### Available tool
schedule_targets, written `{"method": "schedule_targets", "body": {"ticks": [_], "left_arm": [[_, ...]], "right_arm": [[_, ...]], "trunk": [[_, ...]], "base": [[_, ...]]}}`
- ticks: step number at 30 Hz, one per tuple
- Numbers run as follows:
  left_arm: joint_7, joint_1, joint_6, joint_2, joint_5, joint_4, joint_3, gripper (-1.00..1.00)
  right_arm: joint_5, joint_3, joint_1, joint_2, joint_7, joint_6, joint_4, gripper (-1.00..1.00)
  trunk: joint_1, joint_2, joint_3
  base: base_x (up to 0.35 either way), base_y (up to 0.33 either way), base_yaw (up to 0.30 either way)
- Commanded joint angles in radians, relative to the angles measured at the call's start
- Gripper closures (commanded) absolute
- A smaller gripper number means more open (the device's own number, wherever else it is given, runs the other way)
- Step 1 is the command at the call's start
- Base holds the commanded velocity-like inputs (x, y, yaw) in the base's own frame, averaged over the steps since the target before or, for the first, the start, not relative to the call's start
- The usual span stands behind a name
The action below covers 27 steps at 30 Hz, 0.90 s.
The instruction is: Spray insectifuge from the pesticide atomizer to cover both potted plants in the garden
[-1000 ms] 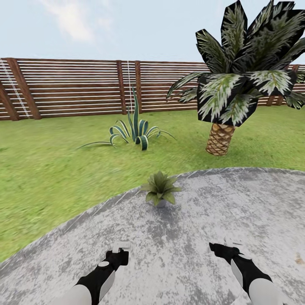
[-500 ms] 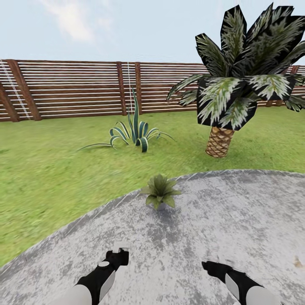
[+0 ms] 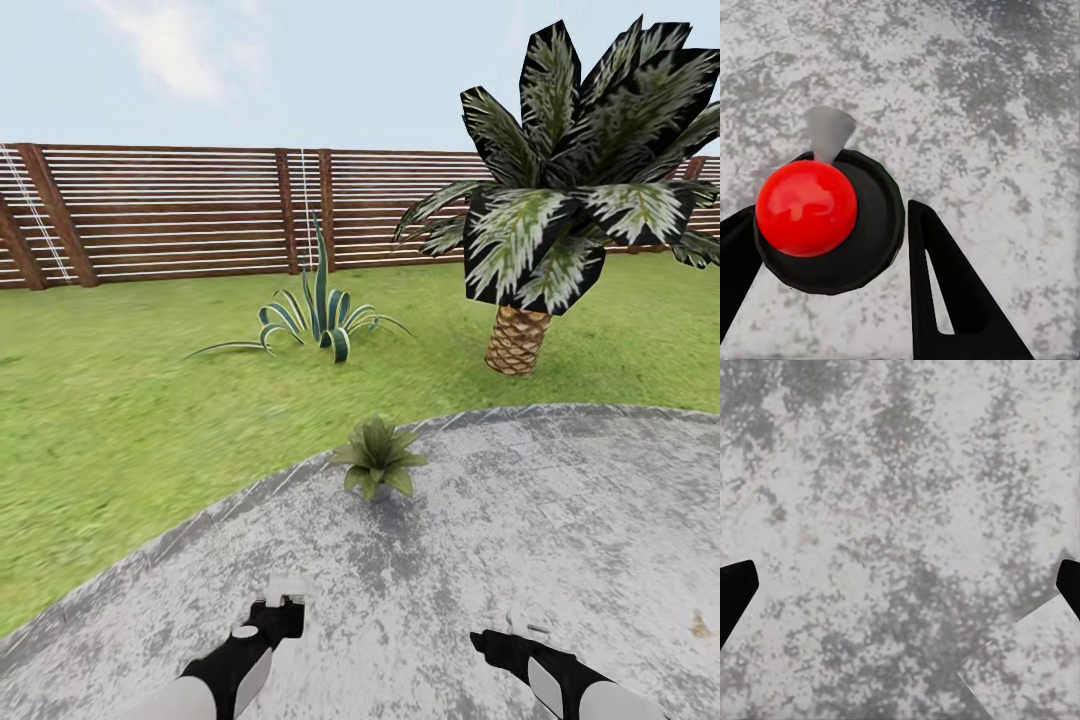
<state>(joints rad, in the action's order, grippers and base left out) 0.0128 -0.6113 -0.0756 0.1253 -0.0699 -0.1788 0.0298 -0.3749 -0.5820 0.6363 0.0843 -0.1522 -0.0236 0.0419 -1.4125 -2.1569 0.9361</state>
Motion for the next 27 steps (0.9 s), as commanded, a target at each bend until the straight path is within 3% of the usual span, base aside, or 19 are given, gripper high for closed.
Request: {"method": "schedule_targets", "body": {"ticks": [1, 15, 23, 27], "left_arm": [[0.001, -0.001, -0.004, 0.0, -0.008, 0.003, 0.003, 1.0], [0.008, -0.002, 0.012, 0.0, -0.009, -0.035, 0.001, 1.0], [0.007, -0.001, 0.01, -0.038, -0.005, 0.001, 0.004, 1.0], [0.007, -0.001, 0.009, -0.041, -0.006, 0.038, 0.004, 1.0]], "right_arm": [[-0.009, -0.009, 0.0, 0.0, -0.004, -0.003, 0.001, -1.0], [-0.009, -0.009, 0.0, 0.0, -0.004, -0.003, 0.001, -1.0], [-0.009, -0.009, 0.0, 0.0, -0.004, -0.003, 0.001, -1.0], [-0.009, -0.009, 0.0, 0.0, -0.004, -0.003, 0.001, -1.0]], "trunk": [[0.0, 0.0, 0.001], [0.0, 0.0, 0.001], [0.0, 0.0, 0.001], [0.0, 0.0, 0.001]], "base": [[0.0, 0.0, 0.0], [0.0, 0.0, 0.0], [0.0, 0.0, 0.0], [0.0, 0.0, 0.0]]}}
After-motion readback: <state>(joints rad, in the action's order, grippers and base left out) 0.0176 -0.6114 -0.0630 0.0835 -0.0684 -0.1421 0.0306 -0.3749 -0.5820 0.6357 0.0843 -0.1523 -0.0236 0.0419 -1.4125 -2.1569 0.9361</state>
